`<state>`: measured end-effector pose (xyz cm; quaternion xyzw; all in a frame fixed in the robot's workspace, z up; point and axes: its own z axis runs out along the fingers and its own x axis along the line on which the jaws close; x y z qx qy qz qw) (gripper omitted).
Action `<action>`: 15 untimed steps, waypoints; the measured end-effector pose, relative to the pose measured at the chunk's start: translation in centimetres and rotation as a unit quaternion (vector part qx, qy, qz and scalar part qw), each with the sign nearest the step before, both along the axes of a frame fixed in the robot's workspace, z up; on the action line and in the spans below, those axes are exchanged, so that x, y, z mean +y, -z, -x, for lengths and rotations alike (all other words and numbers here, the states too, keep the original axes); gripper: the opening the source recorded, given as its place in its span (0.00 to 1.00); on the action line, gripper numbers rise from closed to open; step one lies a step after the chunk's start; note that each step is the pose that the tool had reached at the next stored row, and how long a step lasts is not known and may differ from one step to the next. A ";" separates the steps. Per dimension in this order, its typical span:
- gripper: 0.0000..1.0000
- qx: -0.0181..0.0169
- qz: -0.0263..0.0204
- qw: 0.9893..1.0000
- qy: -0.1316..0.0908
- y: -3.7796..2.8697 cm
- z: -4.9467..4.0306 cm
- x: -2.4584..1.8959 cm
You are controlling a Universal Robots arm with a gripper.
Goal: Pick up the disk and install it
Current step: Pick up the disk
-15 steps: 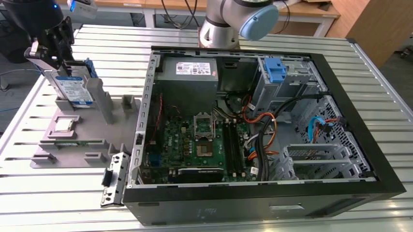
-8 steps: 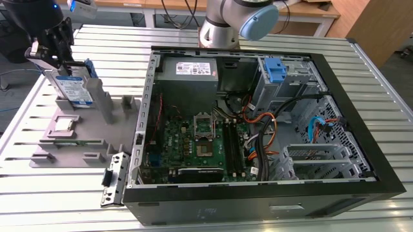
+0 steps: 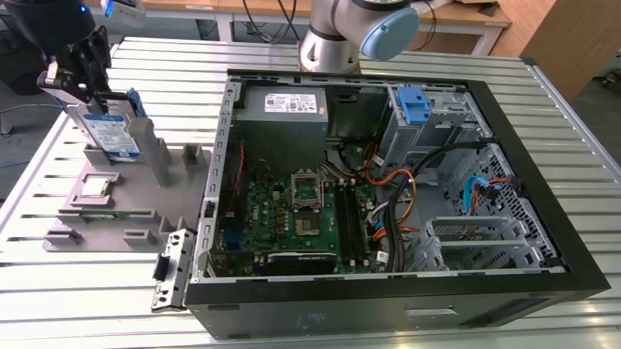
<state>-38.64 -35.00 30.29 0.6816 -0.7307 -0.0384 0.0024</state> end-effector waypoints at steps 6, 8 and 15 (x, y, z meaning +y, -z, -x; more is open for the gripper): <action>0.35 0.000 0.000 1.000 -0.003 -0.01 0.00 0.00; 0.35 0.000 0.000 1.000 -0.003 -0.01 0.00 0.00; 0.35 0.000 0.000 1.000 -0.008 -0.01 0.00 0.00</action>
